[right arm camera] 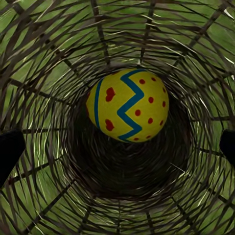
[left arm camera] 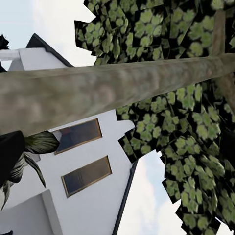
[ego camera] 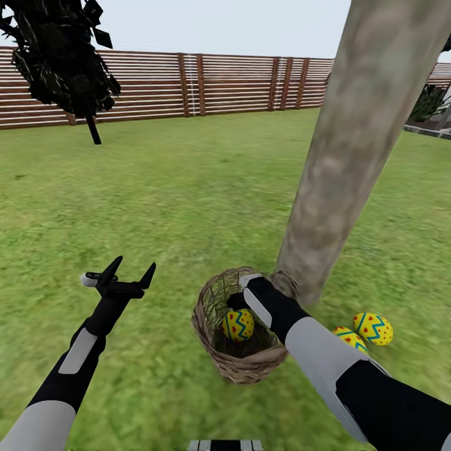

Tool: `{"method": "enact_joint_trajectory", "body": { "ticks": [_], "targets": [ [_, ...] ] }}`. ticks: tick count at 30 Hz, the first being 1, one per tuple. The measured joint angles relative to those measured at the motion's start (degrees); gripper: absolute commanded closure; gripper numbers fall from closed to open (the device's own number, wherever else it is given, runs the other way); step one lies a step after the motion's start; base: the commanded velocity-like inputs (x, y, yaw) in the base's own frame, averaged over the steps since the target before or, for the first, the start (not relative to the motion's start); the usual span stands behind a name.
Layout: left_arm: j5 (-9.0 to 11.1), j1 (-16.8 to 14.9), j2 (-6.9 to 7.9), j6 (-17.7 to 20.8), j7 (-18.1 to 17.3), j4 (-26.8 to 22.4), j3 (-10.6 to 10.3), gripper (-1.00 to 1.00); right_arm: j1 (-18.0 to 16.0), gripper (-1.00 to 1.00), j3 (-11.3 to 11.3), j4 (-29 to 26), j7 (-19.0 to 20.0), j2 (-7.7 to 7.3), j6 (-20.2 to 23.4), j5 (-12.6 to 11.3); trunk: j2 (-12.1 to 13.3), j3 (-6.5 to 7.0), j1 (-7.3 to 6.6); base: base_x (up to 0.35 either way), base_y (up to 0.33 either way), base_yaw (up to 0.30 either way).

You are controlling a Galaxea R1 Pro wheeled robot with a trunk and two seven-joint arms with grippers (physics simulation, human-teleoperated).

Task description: Take the three Easter eggs out of the wicker basket on the lawn in the garden, then place them on the lawn next to a single tree (choose any tree) so that all three eggs are next to the same tree and none are left in the basket.

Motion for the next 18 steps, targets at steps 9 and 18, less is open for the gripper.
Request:
{"method": "enact_joint_trajectory", "body": {
  "ticks": [9,18],
  "targets": [
    [0.0,0.0,-0.08,0.0,0.0,0.0,-0.1,-1.00,0.0,-1.00,0.0,0.0,0.0,0.00,0.0,0.0,-0.1,-2.00,0.23,0.000,0.000,0.000],
    [0.1,0.0,-0.09,0.1,0.0,-0.2,-0.2,-1.00,-0.4,-1.00,-0.3,0.3,-0.6,0.00,0.0,0.0,-0.2,-3.99,0.46,0.000,0.000,0.000]
  ]
}}
